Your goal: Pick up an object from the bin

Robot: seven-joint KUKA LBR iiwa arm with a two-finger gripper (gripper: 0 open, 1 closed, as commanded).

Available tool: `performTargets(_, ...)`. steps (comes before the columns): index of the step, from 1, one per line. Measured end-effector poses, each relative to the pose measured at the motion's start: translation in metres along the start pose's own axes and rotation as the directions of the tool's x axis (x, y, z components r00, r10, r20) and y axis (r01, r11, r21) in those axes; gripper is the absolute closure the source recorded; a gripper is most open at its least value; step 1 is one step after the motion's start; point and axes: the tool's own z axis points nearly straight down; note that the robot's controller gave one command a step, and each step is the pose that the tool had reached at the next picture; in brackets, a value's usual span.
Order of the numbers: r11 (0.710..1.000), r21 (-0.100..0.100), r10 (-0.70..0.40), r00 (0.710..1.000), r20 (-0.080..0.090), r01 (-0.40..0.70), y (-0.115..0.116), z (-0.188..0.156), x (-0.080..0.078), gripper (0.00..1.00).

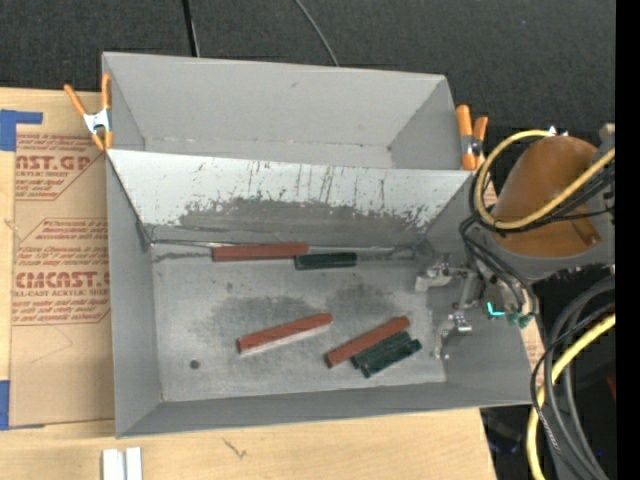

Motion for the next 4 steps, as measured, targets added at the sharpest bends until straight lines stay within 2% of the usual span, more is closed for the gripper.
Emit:
performTargets(1, 1.000, 0.001, -0.001, 1.000, 0.007, 0.001, 0.000, -0.004, -0.002, 0.00)
performTargets(2, 0.996, 0.006, -0.088, 0.996, 0.016, 0.088, 0.008, 0.018, -0.004, 0.00)
performTargets(3, 0.912, 0.009, -0.411, 0.911, 0.018, 0.411, 0.023, 0.065, -0.043, 1.00)
performTargets(4, 0.912, 0.006, -0.411, 0.912, 0.005, 0.411, 0.021, 0.068, -0.040, 0.00)
